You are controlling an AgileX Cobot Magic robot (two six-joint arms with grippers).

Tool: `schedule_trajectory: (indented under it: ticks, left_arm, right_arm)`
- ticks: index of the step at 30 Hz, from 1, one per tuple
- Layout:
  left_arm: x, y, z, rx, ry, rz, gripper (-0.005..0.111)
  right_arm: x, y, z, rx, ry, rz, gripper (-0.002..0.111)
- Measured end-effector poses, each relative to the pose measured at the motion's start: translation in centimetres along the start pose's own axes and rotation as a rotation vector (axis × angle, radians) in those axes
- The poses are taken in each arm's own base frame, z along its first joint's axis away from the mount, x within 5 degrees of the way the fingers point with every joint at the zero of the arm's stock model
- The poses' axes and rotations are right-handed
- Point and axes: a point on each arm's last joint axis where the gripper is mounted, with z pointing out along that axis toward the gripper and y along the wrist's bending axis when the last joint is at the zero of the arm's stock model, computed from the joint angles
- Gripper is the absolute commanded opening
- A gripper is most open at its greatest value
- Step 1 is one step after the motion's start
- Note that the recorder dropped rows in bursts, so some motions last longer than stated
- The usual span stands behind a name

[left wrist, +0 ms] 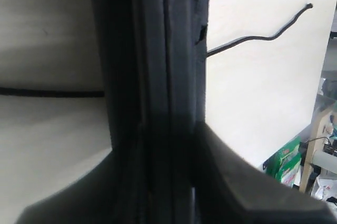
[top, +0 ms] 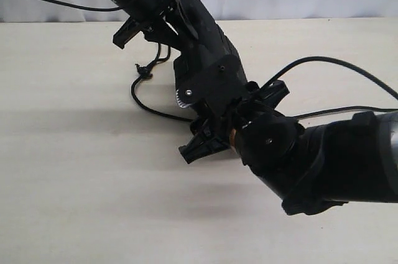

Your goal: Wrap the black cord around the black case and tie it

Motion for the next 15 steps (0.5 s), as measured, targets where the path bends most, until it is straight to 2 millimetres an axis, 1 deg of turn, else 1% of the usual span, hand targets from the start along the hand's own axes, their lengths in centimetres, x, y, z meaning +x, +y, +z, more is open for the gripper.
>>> schedule_trajectory:
  ticks: [1,5,7,9,13,15]
  left_arm:
    - [0.0,0.0,0.0,0.000,-0.002,0.014,0.000]
    - [0.0,0.0,0.0,0.005,-0.004,0.060,0.000]
    - [0.0,0.0,0.0,-0.003,-0.001,0.079,0.003]
    - [0.0,0.2,0.0,-0.018,0.000,0.086,0.011]
    - [0.4,-0.3,0.3,-0.043,0.004,0.125,0.034]
    - [0.9,-0.9,0.5,-0.058,0.003,0.204,0.041]
  right_arm:
    - [0.0,0.0,0.1,0.000,0.000,0.001,0.006]
    - [0.0,0.0,0.1,0.002,0.001,0.011,0.005]
    - [0.0,0.0,0.1,0.001,0.000,0.009,0.005]
    - [0.0,0.1,0.1,0.000,-0.002,0.006,0.005]
    - [-0.2,0.0,-0.2,-0.013,-0.007,0.020,0.005]
    - [-0.4,-0.1,-0.6,-0.023,-0.009,0.037,0.005]
